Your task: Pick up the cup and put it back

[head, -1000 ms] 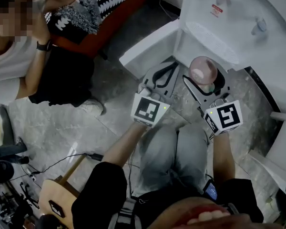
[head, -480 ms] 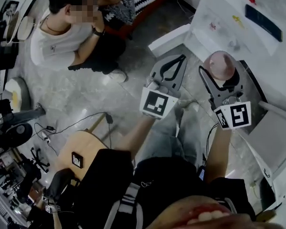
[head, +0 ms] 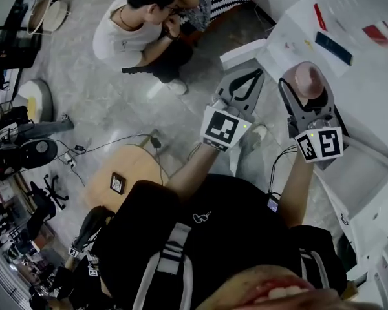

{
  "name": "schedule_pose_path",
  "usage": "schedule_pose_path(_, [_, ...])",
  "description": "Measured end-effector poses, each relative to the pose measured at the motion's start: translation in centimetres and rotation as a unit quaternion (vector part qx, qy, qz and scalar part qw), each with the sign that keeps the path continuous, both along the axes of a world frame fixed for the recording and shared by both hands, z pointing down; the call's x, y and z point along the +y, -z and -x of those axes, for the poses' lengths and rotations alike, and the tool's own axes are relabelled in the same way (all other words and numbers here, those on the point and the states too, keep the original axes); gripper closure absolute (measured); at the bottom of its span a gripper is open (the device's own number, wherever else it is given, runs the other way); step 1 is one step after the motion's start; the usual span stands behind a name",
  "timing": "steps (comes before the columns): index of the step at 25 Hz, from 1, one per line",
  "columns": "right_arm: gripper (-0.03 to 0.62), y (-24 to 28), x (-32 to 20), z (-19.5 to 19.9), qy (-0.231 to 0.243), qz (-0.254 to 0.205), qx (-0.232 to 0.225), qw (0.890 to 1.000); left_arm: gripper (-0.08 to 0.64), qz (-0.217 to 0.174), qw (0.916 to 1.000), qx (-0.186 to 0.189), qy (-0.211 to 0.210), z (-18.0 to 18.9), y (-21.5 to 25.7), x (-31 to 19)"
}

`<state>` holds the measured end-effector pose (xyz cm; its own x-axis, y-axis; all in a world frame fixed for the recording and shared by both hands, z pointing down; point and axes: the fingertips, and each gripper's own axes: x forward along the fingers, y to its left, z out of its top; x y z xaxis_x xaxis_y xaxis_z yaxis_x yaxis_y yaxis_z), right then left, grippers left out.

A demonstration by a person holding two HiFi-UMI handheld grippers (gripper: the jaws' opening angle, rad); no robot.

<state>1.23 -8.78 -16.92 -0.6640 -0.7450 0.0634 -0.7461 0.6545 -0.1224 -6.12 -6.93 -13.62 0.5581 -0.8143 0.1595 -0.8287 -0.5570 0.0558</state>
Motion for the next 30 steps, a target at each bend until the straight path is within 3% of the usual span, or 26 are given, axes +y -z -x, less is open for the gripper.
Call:
schedule_pose_path(6, [0.207,5.6,0.2,0.4,0.013,-0.028,-0.01,0.999,0.546,-0.004,0.9996,0.016,0.023,1.4,4.3,1.0])
schedule_pose_path(14, [0.207,9.8,1.1,0.2,0.01,-0.054,0.005,0.998,0.546,-0.021,0.9992,0.031,0.009,0.7,8.2,0.4])
schedule_pose_path(22, [0.207,9.6,0.1,-1.4,-0.017,-0.04,-0.003,0.999,0.546,-0.043,0.9983,0.04,-0.007,-1.8,10.5,-1.7])
schedule_pose_path(30, [0.207,8.0,-0.5,-2.6,-0.023,-0.032,0.007,0.999,0.546,-0.044,0.9983,0.035,-0.02,-4.3,9.6,-3.6])
